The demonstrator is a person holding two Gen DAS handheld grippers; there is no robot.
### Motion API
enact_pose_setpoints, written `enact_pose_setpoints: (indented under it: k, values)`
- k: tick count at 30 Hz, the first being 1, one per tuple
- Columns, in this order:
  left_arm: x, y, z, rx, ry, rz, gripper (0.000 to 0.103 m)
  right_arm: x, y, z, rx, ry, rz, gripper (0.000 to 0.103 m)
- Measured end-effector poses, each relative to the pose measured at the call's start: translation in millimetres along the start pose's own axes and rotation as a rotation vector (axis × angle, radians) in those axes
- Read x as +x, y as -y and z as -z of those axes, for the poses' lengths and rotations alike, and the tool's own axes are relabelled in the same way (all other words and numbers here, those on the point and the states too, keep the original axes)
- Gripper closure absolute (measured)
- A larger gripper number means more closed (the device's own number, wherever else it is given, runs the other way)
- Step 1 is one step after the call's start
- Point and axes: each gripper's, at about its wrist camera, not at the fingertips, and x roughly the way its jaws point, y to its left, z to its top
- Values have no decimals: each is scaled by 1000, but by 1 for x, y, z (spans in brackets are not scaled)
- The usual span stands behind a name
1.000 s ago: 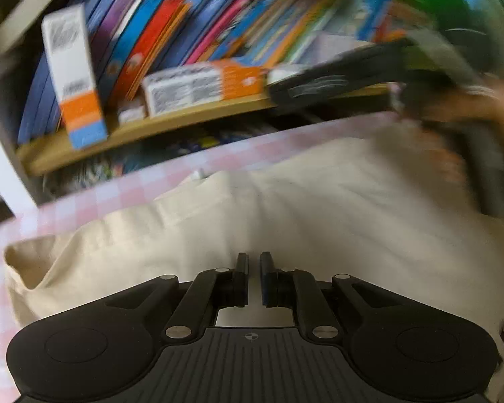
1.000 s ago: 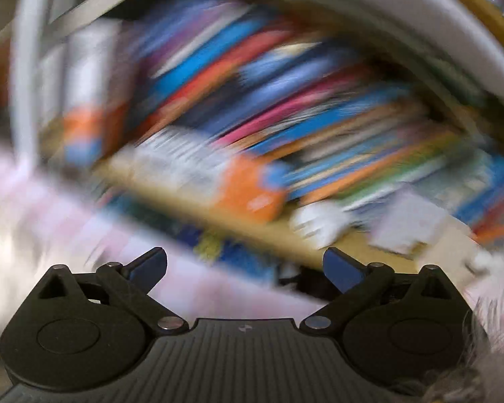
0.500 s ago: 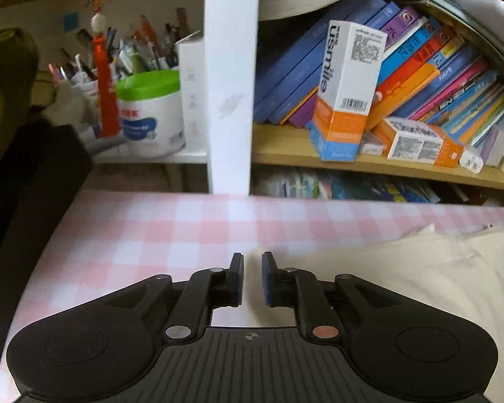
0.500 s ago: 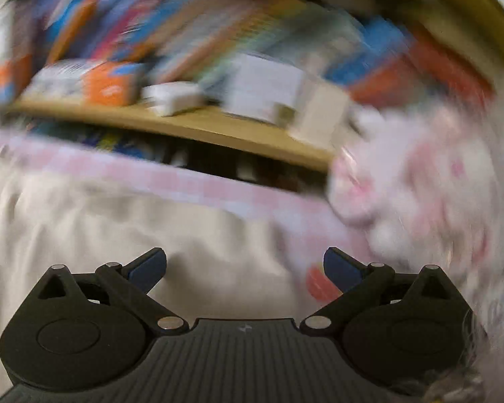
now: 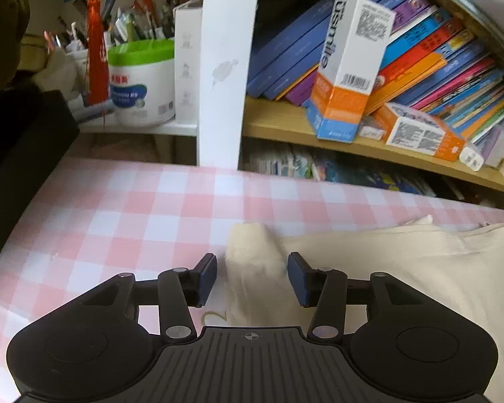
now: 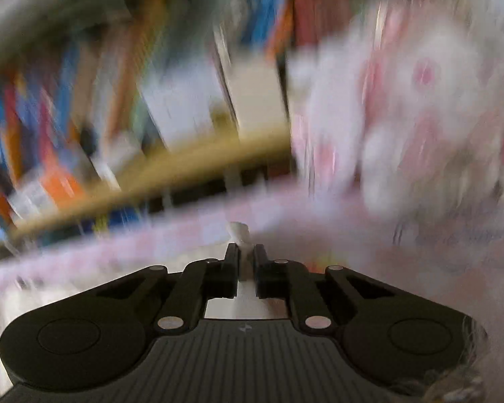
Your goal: Fold clothes
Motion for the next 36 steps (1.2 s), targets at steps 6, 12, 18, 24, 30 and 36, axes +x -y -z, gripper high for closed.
enact_pose_setpoints:
  k: [6,12,18,24,30,36]
  values:
    - [3,-5,-1,-59,1,12,61,36,1,13,-126,-105,166,94]
    - [-29,-8,-10,-112,128,86,95,2,4,25,-165,-44,223,30]
    - [-10,-9,-10,-75,27,33,84,-38,-17,42,-265,-32,175,15]
    - [-62,2,-7,-41,157,48,61,-78,-45,69,-364,-16,120,2]
    - [-129,42,41,96,184,147,34,-122,-60,103,-382,-31,101,0]
    - [-166,85,113,197,92,224,25,-160,-84,151,-411,-70,168,0]
